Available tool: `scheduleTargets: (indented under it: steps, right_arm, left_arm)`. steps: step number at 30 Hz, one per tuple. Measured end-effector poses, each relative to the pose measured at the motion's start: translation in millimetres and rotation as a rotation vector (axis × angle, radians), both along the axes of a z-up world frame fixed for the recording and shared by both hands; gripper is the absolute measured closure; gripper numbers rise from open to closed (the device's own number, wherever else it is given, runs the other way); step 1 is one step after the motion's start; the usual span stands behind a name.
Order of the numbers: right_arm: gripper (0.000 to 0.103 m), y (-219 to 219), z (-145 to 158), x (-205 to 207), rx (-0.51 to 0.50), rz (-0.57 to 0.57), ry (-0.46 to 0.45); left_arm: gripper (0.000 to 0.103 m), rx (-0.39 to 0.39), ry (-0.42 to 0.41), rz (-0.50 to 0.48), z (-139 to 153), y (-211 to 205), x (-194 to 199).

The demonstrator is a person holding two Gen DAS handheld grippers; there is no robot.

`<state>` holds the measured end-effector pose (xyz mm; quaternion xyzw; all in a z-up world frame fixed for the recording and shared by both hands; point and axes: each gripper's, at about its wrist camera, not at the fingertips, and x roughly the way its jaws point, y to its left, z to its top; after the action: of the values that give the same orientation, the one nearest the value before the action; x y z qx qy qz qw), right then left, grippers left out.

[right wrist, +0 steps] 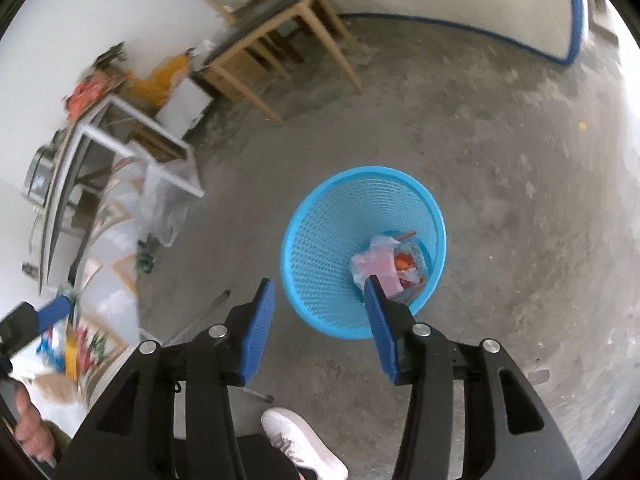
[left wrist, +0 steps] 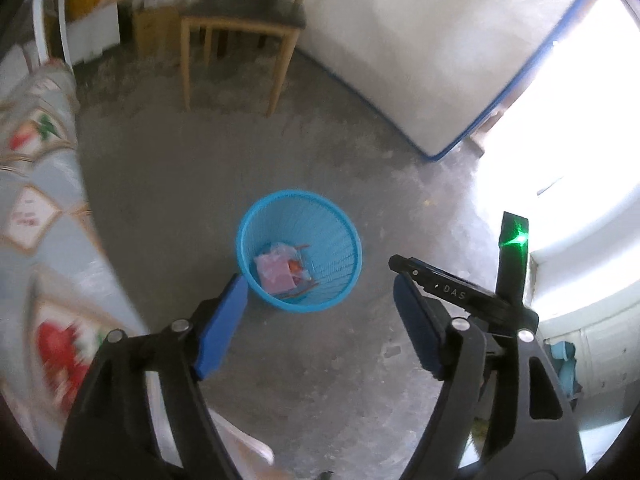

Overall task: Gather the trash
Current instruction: 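Move both tools back toward the table clutter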

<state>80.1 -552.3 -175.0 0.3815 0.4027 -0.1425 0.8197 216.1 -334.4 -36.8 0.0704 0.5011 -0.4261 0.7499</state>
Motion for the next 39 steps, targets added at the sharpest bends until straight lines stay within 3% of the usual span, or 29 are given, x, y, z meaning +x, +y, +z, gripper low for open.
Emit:
scheduleTargets:
  steps: [4,9,18,26,29,32,39]
  right_arm:
    - [0.038,34.7,36.6,-16.7,-0.044,0.080,-0.047]
    - [0.034,90.7,90.4,-20.9,-0.067,0.198,-0.115]
    - [0.029,216.6,171.7,0.1,-0.063,0.446,-0.271]
    - [0.029,337.5,228.2,56.6,-0.025,0.715,-0.385]
    - [0.041,387.3,246.9,91.8,-0.019,0.816,-0.405]
    - [0.053,433.5,257.0,128.3,-0.039,0.879,-0.413]
    - [0.072,491.8,230.2,195.5,-0.069,0.986,-0.286]
  left_arm:
    - [0.022,-0.055,-0.104,0.052,39.0,63.5,-39.1]
    - [0.016,-0.135,-0.177,0.151,68.6,156.2,-89.3]
    - [0.009,-0.192,-0.214,0.469,75.8,328.6,-144.1]
    - [0.009,-0.281,-0.192,0.706,65.3,438.8,-142.5]
    - [0.008,-0.309,-0.190,0.786,56.6,473.1,-142.4]
    - [0.009,-0.289,-0.195,0.843,49.6,497.6,-141.0]
    - [0.009,-0.288,-0.161,0.906,33.4,534.3,-131.0]
